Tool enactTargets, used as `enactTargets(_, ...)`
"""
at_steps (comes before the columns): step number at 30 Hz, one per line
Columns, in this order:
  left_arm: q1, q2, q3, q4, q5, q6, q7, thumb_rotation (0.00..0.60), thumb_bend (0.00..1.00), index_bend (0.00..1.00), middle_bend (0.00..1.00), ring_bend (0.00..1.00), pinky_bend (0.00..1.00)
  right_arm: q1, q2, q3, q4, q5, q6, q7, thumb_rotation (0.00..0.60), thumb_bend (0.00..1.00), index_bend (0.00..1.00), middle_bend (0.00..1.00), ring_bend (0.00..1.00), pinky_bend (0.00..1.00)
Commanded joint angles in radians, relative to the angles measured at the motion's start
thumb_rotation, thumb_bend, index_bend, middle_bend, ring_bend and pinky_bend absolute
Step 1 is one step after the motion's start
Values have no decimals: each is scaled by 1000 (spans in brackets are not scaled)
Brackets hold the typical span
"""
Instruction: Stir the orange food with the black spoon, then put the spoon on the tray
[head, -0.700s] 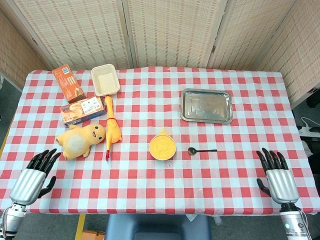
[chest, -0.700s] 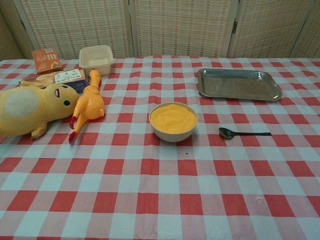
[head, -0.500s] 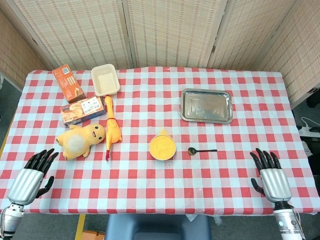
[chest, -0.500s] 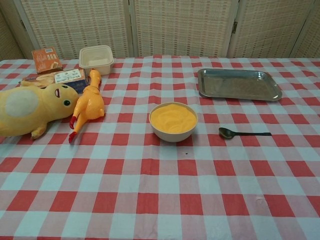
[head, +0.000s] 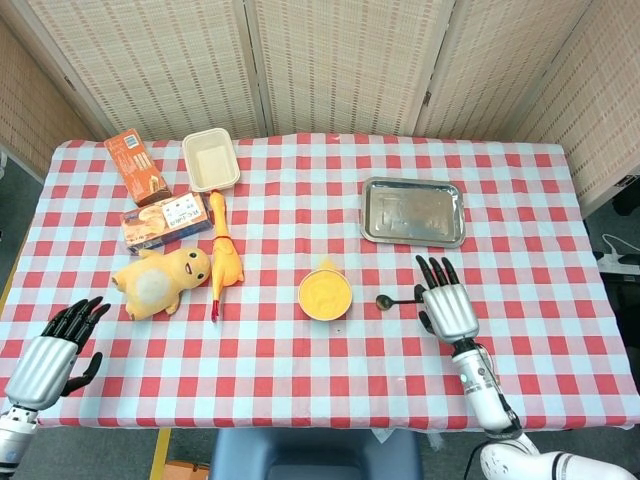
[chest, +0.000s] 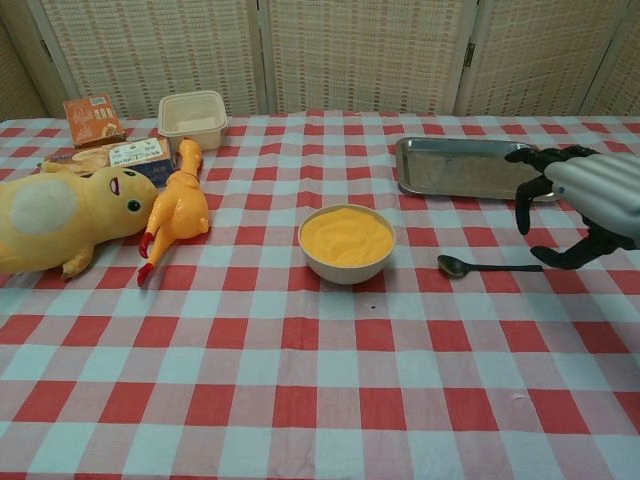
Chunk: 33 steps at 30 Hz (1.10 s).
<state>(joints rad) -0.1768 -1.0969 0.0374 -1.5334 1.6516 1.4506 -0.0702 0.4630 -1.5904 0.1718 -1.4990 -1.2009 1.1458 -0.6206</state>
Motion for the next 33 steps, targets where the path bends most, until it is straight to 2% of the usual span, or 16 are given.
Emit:
enactTargets(1,2,4,-1,2,3,7,-8,600,512,0,0,0,121,50,-78,32,75,52,-35,-40,600,275,511,23,0,0)
enactTargets(10,4,10,4,6,11,12,-26,600,512,0,0,0,121,90,-159,40,173,110,-60,-51,600,275,511,26,0,0)
enactTargets(33,3,9,6,8,7,2,-20,600,513,0,0,0,122,130,-221,28,272,173,-81,-57,600,275,527,28,0,0)
